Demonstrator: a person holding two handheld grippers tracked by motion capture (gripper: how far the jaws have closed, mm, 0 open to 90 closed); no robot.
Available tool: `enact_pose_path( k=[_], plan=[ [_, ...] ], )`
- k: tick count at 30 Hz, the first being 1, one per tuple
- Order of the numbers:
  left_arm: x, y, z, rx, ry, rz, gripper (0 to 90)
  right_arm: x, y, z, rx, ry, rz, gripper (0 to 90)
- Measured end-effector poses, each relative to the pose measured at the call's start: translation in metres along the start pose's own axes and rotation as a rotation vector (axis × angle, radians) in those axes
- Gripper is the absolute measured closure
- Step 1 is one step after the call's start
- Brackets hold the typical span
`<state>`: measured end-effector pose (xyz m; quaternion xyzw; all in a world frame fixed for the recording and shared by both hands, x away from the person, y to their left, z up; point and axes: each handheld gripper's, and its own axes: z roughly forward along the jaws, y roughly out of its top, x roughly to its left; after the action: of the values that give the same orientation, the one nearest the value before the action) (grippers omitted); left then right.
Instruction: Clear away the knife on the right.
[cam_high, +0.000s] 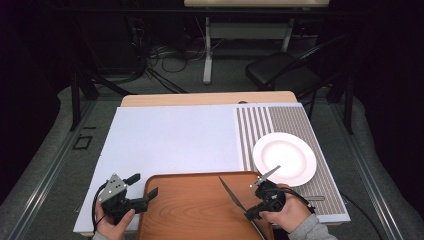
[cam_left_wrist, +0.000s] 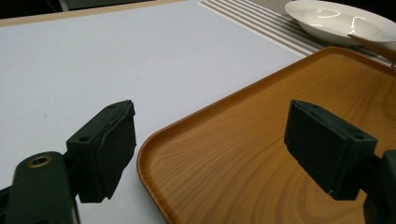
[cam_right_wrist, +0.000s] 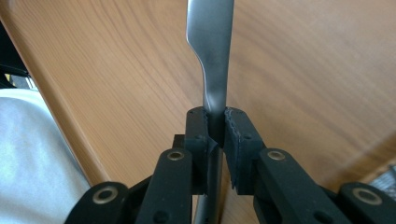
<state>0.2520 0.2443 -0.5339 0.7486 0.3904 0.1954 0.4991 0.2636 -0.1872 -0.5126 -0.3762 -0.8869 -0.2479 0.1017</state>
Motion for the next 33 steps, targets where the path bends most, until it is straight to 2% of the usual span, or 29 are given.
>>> enact_pose_path(
  k=[3,14,17,26,30,33],
  plan=[
    [0.0,0.0,0.0,0.001,-0.002,0.001,16.9,-0.001,-0.001,0.003,0.0,0.005,0.012,80.2],
    [0.001,0.0,0.001,0.003,-0.004,-0.002,16.9,-0.008,-0.001,0.02,0.072,0.008,0.075,79.8],
    [0.001,0.0,0.001,0.003,-0.004,-0.001,16.9,-0.01,-0.002,0.019,0.067,0.011,0.074,79.7],
    [0.001,-0.001,0.001,0.005,-0.005,-0.005,16.9,-0.009,-0.006,0.017,0.021,0.009,0.054,77.1],
    [0.001,-0.001,0.001,0.003,-0.002,-0.008,16.9,-0.008,-0.008,0.011,-0.036,0.015,0.036,78.8],
    [0.001,-0.001,0.001,0.004,-0.002,-0.008,16.9,-0.005,-0.008,0.009,-0.089,0.01,0.004,85.0]
  ],
)
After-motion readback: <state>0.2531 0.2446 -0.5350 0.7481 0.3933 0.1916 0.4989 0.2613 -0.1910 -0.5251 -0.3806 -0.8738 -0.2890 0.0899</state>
